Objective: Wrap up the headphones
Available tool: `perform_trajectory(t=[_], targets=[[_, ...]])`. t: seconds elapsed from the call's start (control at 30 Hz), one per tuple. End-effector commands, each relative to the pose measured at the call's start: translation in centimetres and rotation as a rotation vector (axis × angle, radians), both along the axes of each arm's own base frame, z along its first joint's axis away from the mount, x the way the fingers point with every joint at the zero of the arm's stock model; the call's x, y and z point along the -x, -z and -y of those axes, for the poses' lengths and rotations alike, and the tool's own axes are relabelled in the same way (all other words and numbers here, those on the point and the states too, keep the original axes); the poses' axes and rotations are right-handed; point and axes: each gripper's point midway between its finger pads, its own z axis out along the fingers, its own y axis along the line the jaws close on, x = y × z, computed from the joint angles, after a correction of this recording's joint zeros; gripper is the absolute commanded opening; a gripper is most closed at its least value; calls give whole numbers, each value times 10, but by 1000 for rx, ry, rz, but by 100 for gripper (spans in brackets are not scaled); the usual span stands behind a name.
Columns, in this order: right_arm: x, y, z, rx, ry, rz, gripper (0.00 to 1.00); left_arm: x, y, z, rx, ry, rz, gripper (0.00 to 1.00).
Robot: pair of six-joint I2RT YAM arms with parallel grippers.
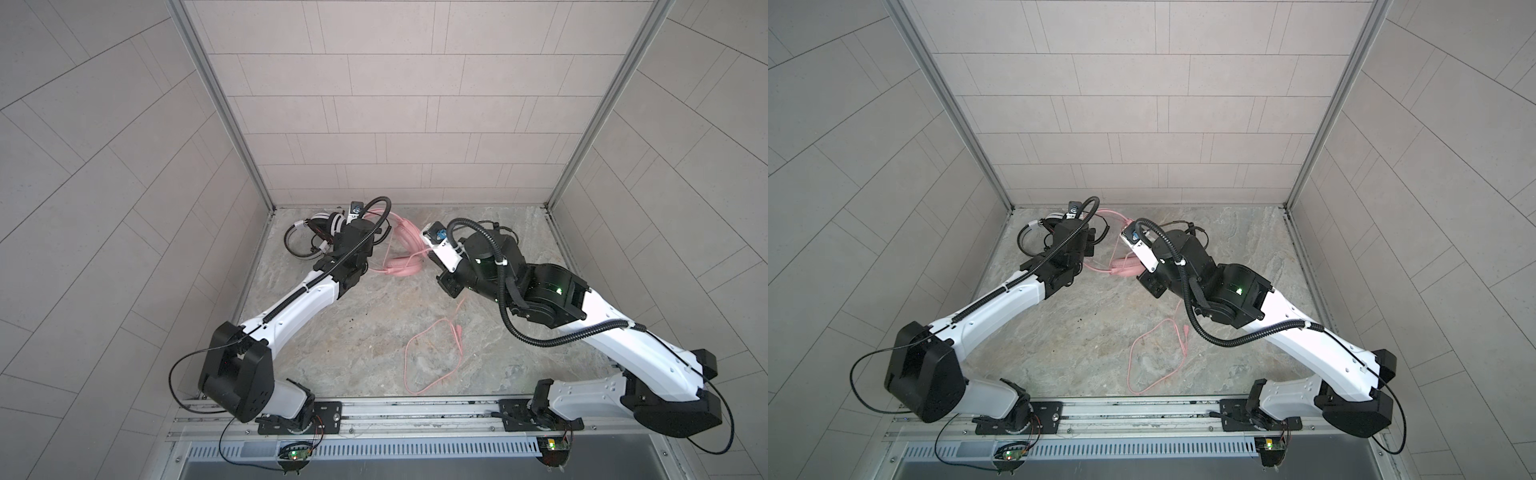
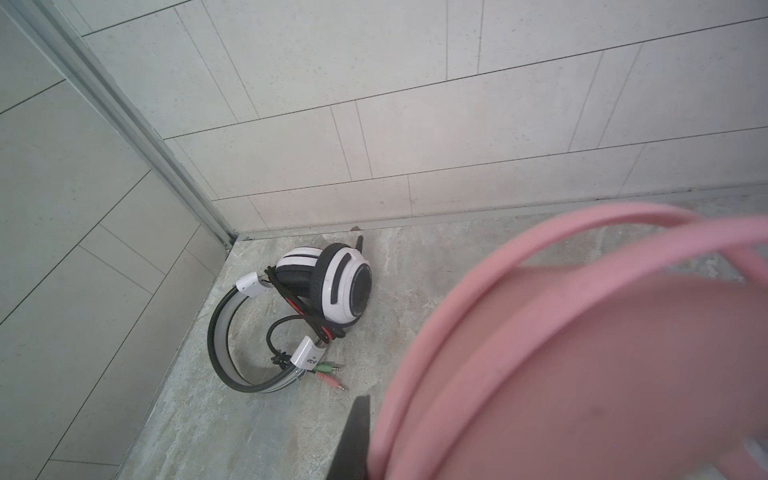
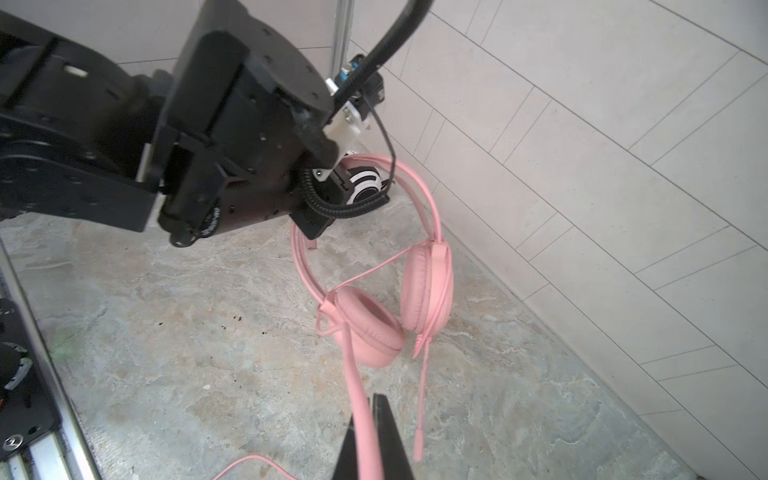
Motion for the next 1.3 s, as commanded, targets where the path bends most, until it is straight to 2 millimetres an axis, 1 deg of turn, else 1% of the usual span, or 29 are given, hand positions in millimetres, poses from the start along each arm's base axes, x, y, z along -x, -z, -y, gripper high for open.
perform_trajectory(t=[0.0, 0.2, 0.33, 0.47, 0.63, 0.77, 0.9, 1.1, 1.27], targets=[[1, -25, 18, -30, 14, 53, 0, 6, -45, 18, 80, 100, 99, 0], [-9, -32, 30, -43, 46, 64, 0, 20, -39, 52, 53, 315, 33, 0], [-16, -35, 38, -59, 62, 65, 0, 33, -39, 66, 68, 430, 19, 0], [-23, -35, 41, -71, 67, 55, 0, 47, -39, 83, 69, 565, -12, 0], [-30, -34, 43, -81, 72, 48, 0, 60, -37, 98, 83, 673, -51, 0], [-39, -33, 45, -103, 80, 42, 0, 69, -37, 105, 105, 735, -73, 0], [-55, -30, 49, -167, 100, 11, 0, 71, -38, 110, 124, 753, -79, 0], [-77, -15, 55, -218, 134, -26, 0, 72, -43, 113, 151, 769, -73, 0], [-98, -2, 67, -319, 174, -70, 0, 72, -43, 114, 187, 762, -58, 0]])
